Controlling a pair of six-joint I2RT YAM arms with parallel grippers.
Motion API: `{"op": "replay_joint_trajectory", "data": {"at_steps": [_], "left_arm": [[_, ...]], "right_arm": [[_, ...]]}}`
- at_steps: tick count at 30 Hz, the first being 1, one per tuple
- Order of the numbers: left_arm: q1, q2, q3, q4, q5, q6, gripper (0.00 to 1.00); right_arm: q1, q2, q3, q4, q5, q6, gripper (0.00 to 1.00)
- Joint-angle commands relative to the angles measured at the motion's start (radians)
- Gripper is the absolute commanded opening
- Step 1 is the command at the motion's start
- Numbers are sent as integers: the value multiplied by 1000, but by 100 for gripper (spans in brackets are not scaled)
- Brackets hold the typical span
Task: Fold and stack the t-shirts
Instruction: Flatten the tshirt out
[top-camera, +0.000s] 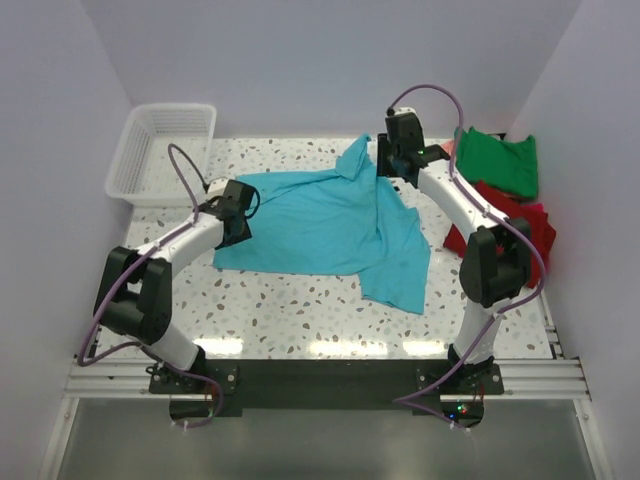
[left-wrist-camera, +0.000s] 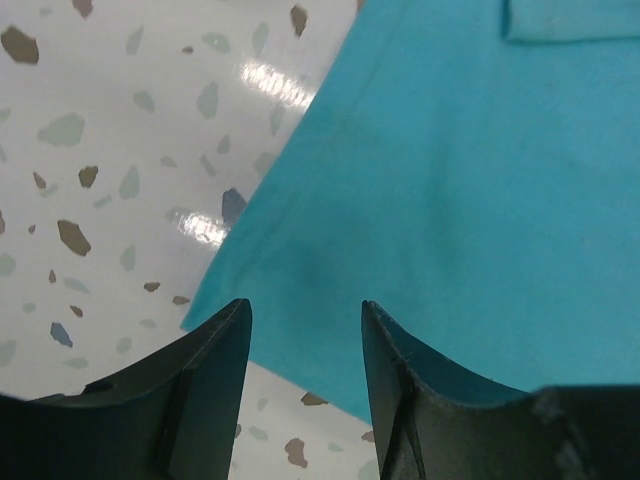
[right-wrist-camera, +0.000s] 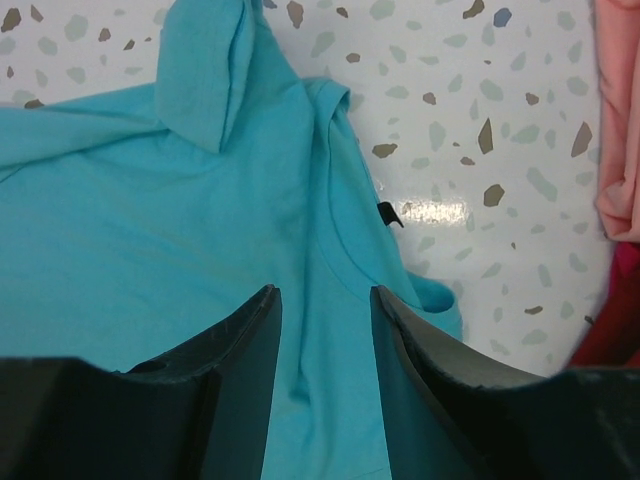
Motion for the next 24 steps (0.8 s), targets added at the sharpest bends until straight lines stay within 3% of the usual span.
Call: {"op": "replay_joint_trajectory", "data": {"at_steps": [1,19,24], "left_arm": [[53,-87,-91,-11,90,-76,52],[156,-76,-201,37,165,-61,46],[162,-55,-200,29,158,-61,53]], "right_arm": [[3,-66,-30,-7,-37,32,45],[15,-70,-41,-36,-21,52,43],[15,-66,-39,-42,-26,52,42]]}}
